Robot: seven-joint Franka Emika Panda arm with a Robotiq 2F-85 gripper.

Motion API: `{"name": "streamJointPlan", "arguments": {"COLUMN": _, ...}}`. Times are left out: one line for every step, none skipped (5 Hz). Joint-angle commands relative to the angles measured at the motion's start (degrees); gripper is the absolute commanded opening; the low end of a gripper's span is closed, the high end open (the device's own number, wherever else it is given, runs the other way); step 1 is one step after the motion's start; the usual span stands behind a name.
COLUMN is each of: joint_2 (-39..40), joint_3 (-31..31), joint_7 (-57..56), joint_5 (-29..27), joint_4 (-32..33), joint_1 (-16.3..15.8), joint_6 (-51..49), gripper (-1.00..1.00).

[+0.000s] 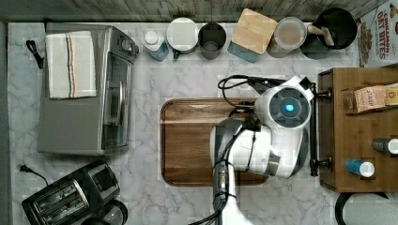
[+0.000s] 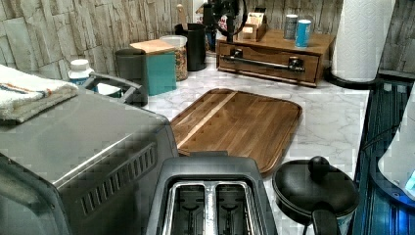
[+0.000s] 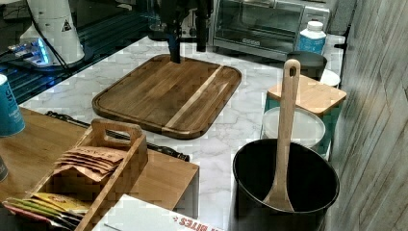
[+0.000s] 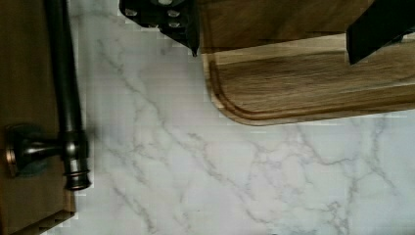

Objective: Open the drawer.

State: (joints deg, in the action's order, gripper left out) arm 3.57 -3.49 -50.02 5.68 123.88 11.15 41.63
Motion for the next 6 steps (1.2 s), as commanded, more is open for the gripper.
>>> {"name": "streamJointPlan", "arguments": {"joint_2": 3.1, "joint_3": -3.4, "joint_7": -10.8, "joint_5": 3.0, "joint_4": -5.1, "joint_1": 5.3, "joint_6": 2.2, "gripper": 1.0}}
{"name": "streamJointPlan", "arguments": {"joint_2": 4.3, "joint_3": -4.1, "joint_7": -12.1, "joint_5": 4.7, "joint_4": -5.7, "joint_1": 6.6, "joint_6": 2.9, "gripper": 1.0}}
{"name": "streamJointPlan", "arguments": {"joint_2": 4.1, "joint_3": -4.4, "joint_7": -13.2, "joint_5": 6.2, "joint_4": -4.3, "joint_1": 8.2, "joint_6": 6.5, "gripper": 1.0}}
{"name": "streamJointPlan", "arguments": {"joint_2": 3.9, "joint_3": -8.3, "joint_7": -15.3, "joint_5": 6.3, "joint_4": -3.7, "joint_1": 6.3, "joint_6": 8.8, "gripper": 1.0}}
{"name": "streamJointPlan", "arguments": {"joint_2": 4.0, "joint_3": -7.5, "joint_7": -17.6, "joint_5": 6.2, "joint_4": -4.0, "joint_1": 8.9, "joint_6": 10.1, "gripper": 1.0}}
{"name": "streamJointPlan", "arguments": {"joint_2": 5.1, "joint_3": -7.8, "joint_7": -20.2, "joint_5": 5.2, "joint_4": -6.0, "joint_1": 9.6, "joint_6": 7.4, "gripper": 1.0}}
